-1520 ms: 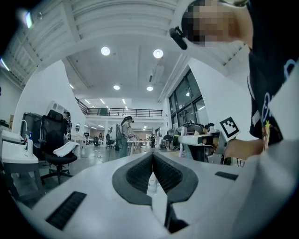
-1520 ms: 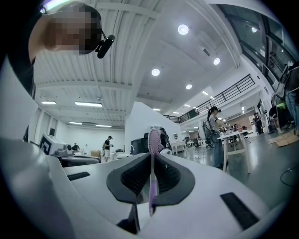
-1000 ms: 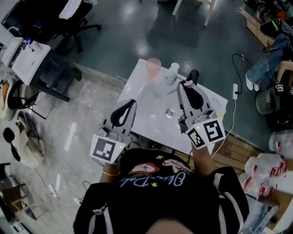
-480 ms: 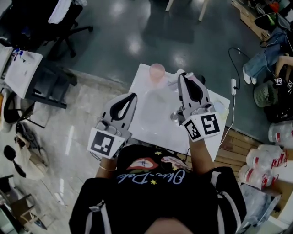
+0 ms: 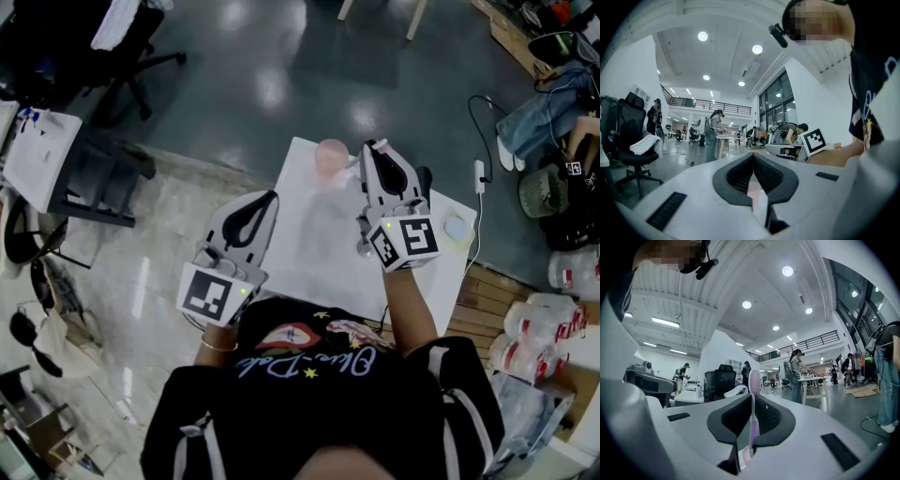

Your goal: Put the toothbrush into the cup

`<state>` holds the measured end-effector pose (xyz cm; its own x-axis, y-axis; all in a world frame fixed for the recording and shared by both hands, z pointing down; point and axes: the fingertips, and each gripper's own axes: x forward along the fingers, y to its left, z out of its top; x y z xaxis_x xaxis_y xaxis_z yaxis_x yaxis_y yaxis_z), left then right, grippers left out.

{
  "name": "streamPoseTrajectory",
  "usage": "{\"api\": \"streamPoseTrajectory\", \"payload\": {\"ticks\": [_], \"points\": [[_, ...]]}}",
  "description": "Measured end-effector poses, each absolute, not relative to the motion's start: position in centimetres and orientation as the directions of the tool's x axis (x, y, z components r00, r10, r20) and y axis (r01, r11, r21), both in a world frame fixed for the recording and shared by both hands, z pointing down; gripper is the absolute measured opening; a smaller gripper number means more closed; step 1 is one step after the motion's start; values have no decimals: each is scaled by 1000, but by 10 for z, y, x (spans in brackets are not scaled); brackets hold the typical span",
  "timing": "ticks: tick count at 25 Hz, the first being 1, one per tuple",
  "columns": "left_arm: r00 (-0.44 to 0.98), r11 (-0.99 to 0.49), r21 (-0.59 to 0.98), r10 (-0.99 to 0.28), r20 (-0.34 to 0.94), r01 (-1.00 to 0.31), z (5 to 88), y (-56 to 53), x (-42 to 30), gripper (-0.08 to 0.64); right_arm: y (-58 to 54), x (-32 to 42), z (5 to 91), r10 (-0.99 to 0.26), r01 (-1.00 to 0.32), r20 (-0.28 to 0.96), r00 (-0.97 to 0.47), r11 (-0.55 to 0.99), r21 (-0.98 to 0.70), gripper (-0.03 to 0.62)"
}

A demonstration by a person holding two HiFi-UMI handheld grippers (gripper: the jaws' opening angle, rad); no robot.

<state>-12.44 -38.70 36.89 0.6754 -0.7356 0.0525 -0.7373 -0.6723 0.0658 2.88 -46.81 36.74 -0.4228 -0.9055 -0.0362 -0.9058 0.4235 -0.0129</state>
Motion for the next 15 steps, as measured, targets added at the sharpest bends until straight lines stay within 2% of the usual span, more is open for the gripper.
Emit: {"api": "streamPoseTrajectory", "payload": {"ticks": [15], "points": [[652, -644, 104, -752, 93, -758, 384, -411, -150, 3, -517, 17, 435, -924, -926, 87, -372, 376, 30, 15]]}}
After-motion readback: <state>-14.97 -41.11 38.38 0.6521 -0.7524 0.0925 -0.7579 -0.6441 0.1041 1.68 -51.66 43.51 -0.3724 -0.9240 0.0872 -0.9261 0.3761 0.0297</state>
